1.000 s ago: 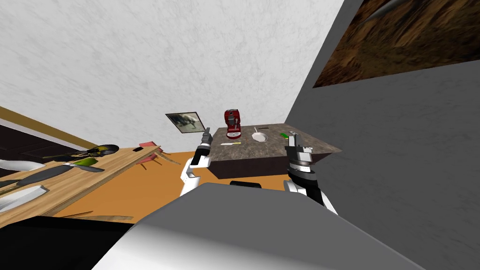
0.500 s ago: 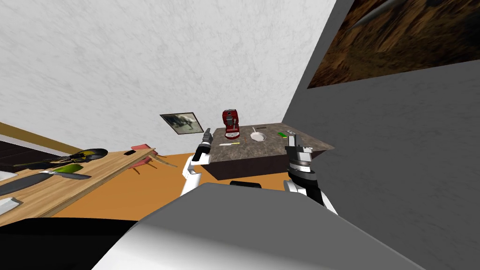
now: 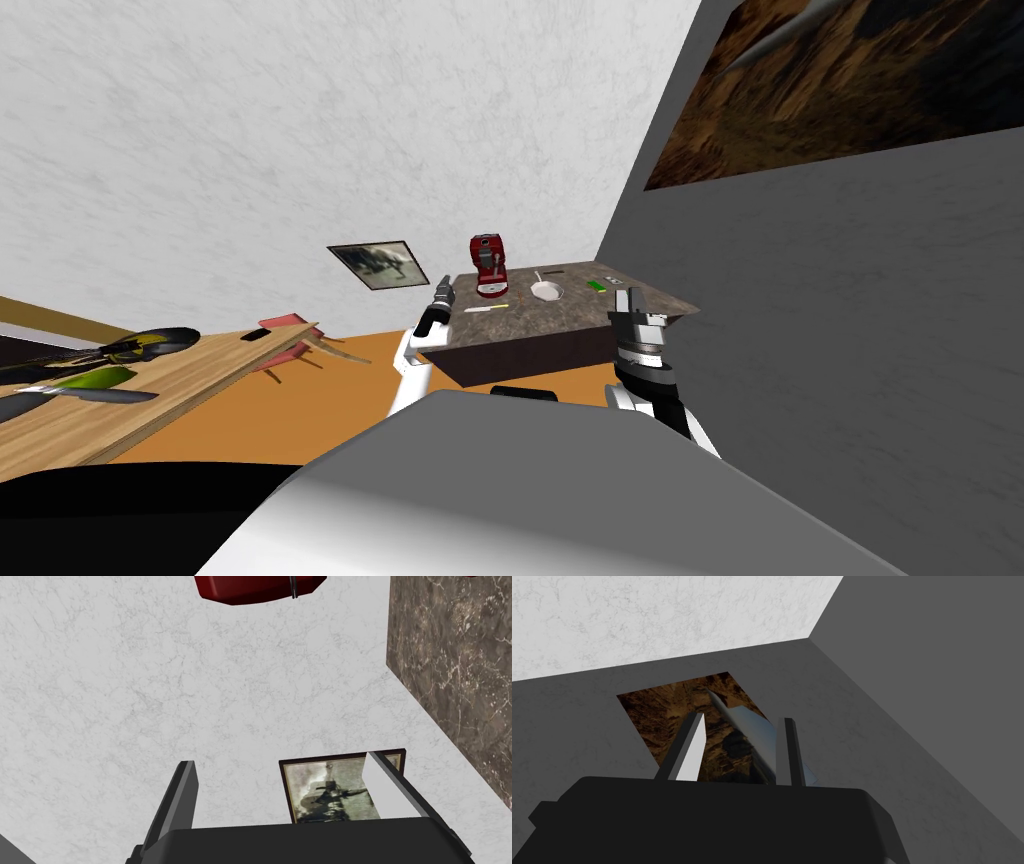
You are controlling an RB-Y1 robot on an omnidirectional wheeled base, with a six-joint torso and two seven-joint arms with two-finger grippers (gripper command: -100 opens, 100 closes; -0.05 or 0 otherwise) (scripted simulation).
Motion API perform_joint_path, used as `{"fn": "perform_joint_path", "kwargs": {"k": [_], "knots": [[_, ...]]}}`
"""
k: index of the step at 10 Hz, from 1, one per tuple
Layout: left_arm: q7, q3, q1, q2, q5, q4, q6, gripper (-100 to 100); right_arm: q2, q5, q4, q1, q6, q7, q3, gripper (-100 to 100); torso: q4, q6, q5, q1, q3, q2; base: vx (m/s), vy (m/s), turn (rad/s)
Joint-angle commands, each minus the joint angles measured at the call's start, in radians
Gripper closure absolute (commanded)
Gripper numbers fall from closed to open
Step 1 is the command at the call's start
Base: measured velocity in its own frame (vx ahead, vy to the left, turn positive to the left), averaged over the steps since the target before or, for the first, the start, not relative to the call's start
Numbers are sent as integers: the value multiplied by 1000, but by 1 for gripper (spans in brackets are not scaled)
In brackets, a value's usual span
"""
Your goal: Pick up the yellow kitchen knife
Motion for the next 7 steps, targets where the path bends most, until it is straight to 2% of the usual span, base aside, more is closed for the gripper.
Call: {"fn": "perform_joint_path", "kwargs": {"k": [1,2,3,4,5,7], "knots": [[4,5,-15,-1,-4,13,50,-100,0,0,0,0,0,0,0,0,0,0,0,0,0,0,-3,12,-61],[4,5,-15,-1,-4,13,60,-100,0,0,0,0,0,0,0,0,0,0,0,0,0,0,-1,6,13],[10,16,-44,-4,-11,37,97,-100,0,0,0,0,0,0,0,0,0,-1,0,0,0,0,-1,6,-132],[10,16,-44,-4,-11,37,127,-100,0,0,0,0,0,0,0,0,0,0,0,0,0,0,-3,12,-81],[17,26,-73,-8,-19,62,156,-100,0,0,0,0,0,0,0,0,0,0,0,0,0,0,-4,12,-118],[17,26,-73,-8,-19,62,193,-100,0,0,0,0,0,0,0,0,0,-1,0,0,0,0,-3,9,-26]]}}
